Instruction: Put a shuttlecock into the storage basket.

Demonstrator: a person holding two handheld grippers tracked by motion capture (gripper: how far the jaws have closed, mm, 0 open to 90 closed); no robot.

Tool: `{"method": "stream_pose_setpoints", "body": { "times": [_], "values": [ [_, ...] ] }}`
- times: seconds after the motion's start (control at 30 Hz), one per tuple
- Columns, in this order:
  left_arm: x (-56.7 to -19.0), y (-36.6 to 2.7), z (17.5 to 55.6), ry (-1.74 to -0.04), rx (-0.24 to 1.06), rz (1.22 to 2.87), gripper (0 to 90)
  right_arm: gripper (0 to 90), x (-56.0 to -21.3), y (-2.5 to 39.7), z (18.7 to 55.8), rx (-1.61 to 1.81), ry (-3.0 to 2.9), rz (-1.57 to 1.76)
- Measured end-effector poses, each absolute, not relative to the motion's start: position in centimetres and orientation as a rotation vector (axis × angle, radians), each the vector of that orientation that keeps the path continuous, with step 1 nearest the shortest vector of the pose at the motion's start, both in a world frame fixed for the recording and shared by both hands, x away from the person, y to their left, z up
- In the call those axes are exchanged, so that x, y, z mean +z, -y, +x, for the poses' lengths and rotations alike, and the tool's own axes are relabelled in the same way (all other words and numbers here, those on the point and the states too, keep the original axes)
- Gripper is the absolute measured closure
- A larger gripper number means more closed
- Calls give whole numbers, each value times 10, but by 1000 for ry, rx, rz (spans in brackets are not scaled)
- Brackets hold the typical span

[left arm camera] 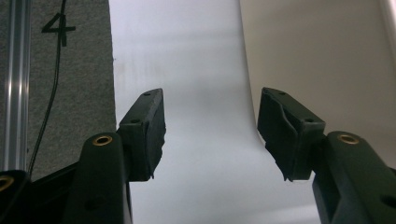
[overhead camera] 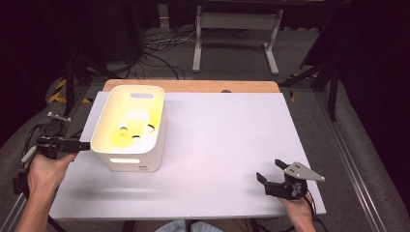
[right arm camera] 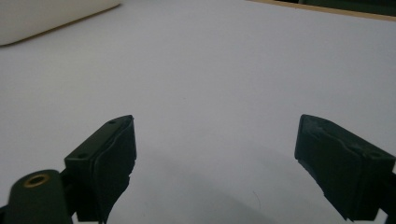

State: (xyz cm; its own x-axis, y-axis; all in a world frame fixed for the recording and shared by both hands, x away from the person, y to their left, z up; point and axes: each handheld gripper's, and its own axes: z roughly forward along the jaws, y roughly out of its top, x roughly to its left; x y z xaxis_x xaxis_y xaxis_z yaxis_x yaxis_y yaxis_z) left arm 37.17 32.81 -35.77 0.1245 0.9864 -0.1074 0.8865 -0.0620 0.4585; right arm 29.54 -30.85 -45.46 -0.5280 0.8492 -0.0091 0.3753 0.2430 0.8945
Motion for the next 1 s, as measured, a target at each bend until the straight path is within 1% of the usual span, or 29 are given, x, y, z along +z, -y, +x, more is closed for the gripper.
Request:
{"method": "stream_pose_setpoints", "body": {
  "times": [1.0],
  "values": [
    [-378, -323, 349, -1790, 312, 1998, 406, 132, -455, 308, 295, 1241, -2024, 1110]
  ]
}}
